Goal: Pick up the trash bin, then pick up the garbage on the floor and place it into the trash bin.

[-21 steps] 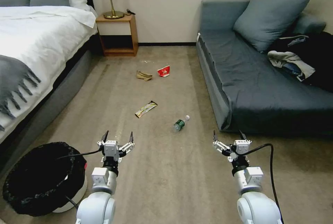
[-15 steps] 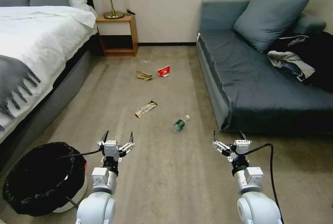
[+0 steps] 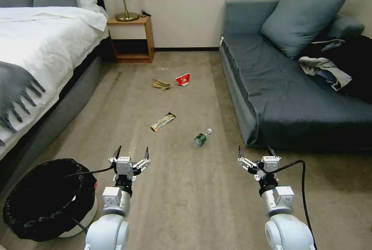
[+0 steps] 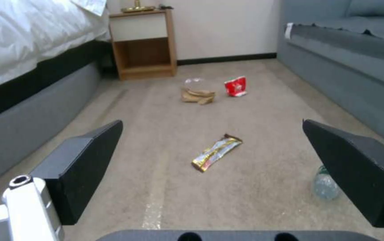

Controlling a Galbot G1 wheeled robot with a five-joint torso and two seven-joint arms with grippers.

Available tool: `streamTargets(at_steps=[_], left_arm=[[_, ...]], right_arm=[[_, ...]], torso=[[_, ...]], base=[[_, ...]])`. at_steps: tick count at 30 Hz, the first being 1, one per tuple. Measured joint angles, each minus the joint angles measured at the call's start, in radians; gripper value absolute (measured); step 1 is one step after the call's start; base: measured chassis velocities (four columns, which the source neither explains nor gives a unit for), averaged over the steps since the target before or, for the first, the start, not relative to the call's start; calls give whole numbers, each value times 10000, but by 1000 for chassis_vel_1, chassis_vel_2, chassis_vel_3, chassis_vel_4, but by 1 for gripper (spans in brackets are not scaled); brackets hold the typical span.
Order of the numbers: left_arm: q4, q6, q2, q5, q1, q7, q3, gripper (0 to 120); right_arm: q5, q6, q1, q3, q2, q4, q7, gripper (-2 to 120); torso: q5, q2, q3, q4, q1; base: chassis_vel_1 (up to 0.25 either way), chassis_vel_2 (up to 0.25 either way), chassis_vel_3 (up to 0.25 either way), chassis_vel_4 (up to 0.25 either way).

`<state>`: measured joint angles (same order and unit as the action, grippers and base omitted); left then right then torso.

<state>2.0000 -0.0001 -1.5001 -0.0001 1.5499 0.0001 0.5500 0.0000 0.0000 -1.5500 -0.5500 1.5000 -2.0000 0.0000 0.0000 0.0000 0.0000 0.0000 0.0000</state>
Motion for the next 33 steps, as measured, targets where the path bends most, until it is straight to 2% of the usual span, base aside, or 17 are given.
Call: streamTargets(at_steps=[28,31,32,33], left_arm=[[0,-11,0,-37,0,1,20,100],[0,-126,8,-274,9,-49,169,100],[0,-249,15,-497,31,-93,259,100],[0,-249,15,-497,31,-93,259,100]], right_arm=[[-14,85,-8,41,-2,4,37,100],[-216,837,-117,522,-41,251,452,100],[-346,1330,-188,847,-63,407,713,100],[-346,1330,-188,847,-63,407,713,100]], torso=[[0,0,0,0,0],[2,0,0,0,0],[-3,0,0,1,0],[-3,0,0,1,0]], base=[[0,0,0,0],[0,0,0,0],[0,0,0,0],[0,0,0,0]])
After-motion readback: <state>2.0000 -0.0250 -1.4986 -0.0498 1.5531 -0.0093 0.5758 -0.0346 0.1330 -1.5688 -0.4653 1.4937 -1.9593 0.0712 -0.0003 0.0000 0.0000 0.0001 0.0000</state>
